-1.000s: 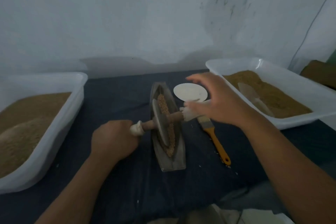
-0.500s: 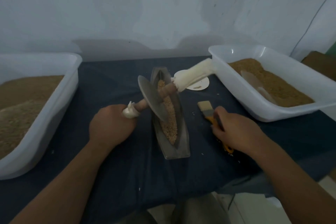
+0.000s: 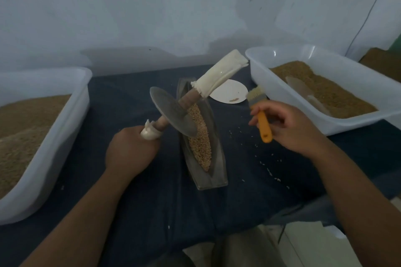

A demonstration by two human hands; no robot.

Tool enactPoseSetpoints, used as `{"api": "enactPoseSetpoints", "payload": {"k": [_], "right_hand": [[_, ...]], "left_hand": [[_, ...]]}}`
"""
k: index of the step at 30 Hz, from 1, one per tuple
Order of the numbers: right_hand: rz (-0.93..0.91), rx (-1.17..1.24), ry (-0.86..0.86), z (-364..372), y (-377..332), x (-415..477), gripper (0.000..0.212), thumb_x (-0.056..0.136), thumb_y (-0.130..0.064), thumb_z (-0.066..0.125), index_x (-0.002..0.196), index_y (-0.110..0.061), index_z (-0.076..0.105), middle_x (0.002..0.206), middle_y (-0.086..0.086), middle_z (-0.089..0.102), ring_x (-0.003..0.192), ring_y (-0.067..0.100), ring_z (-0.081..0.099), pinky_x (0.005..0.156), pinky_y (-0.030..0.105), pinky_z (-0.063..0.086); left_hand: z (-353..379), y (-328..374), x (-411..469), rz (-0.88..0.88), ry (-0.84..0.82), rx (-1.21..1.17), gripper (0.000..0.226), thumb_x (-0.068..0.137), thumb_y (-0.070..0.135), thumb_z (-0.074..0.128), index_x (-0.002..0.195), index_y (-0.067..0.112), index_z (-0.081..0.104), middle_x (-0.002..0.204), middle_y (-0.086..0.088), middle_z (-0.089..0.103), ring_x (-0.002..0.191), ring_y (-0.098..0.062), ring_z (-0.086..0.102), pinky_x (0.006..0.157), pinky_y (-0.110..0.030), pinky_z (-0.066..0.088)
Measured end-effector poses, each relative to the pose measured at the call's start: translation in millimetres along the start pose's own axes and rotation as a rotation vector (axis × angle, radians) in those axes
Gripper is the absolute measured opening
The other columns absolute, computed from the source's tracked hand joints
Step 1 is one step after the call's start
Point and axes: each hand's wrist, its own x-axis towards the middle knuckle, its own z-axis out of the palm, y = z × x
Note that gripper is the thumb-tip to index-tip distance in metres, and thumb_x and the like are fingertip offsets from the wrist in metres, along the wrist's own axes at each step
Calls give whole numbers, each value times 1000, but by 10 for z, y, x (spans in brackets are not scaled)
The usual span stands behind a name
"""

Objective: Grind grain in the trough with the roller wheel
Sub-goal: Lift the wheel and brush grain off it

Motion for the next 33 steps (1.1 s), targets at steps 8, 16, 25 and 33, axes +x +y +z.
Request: {"api": "enactPoseSetpoints", "payload": {"k": [8, 16, 25, 33], "right_hand": [[-83, 37, 312, 358, -388, 697, 15, 108, -38, 51, 104, -30, 63, 76, -12, 71, 66, 3, 67, 56, 16, 49], [-90, -147, 137, 916, -476, 1300, 19, 106, -33, 52, 106, -15, 56, 88, 2, 69, 80, 16, 66, 72, 41, 54], [-107, -215, 185, 794, -481, 1351, 33, 94, -51, 42, 71, -29, 51, 60, -14, 59, 61, -6, 59, 44, 15, 30], [-124, -377, -6, 882, -370, 1274, 30, 97, -51, 45, 77, -31, 55, 70, -10, 61, 63, 3, 59, 53, 28, 34]], "left_hand": [[4, 6, -11, -44, 9, -136, 6, 72, 44, 67, 71, 38, 66, 64, 11, 68, 60, -15, 66, 56, -35, 48], [-23, -38, 43, -83, 30, -141, 10, 81, 29, 71, 72, 30, 65, 64, 6, 67, 53, -9, 60, 55, -36, 47], [-8, -11, 44, -83, -2, -164, 3, 74, 36, 68, 73, 33, 66, 63, 7, 68, 54, -8, 63, 55, -37, 49], [-30, 30, 24, -54, 2, -143, 3, 73, 37, 66, 73, 39, 66, 64, 12, 68, 56, -10, 64, 54, -33, 48]]}}
